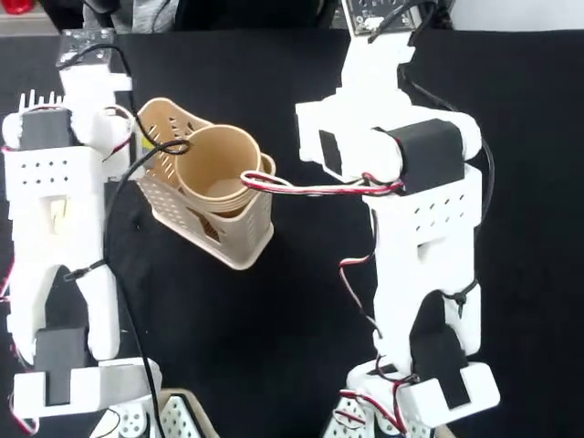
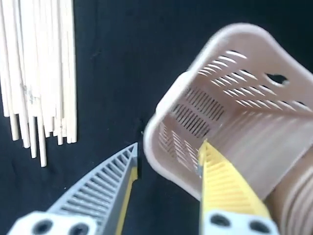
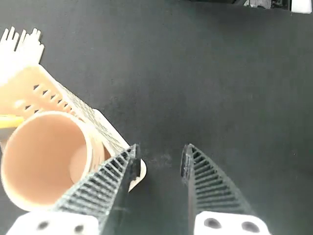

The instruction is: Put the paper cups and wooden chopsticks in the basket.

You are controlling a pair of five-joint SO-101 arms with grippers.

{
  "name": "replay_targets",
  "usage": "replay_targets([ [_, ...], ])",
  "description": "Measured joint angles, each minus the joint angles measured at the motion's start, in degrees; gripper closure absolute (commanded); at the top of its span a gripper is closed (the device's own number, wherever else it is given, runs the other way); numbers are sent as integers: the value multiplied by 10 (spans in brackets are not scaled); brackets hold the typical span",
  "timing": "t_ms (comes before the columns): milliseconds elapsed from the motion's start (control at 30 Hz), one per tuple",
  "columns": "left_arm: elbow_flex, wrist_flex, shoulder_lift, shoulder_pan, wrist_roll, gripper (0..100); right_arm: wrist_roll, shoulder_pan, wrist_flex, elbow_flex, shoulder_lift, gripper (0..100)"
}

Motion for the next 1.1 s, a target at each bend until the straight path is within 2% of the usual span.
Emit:
replay_targets([
  [233, 0, -2, 0, -33, -1, 799, 0, 17, -1, 105, -43, 844],
  [367, 0, -2, 0, -40, -44, 801, -4, 15, -25, 160, -47, 844],
  [500, 11, -13, 0, -40, -63, 801, -55, -15, -76, 210, -47, 844],
  [633, 20, -26, 0, -40, -69, 801, -91, -33, -100, 213, -47, 844],
  [1100, 20, -31, 0, -40, -69, 801, -135, -96, -109, 215, -39, 844],
])
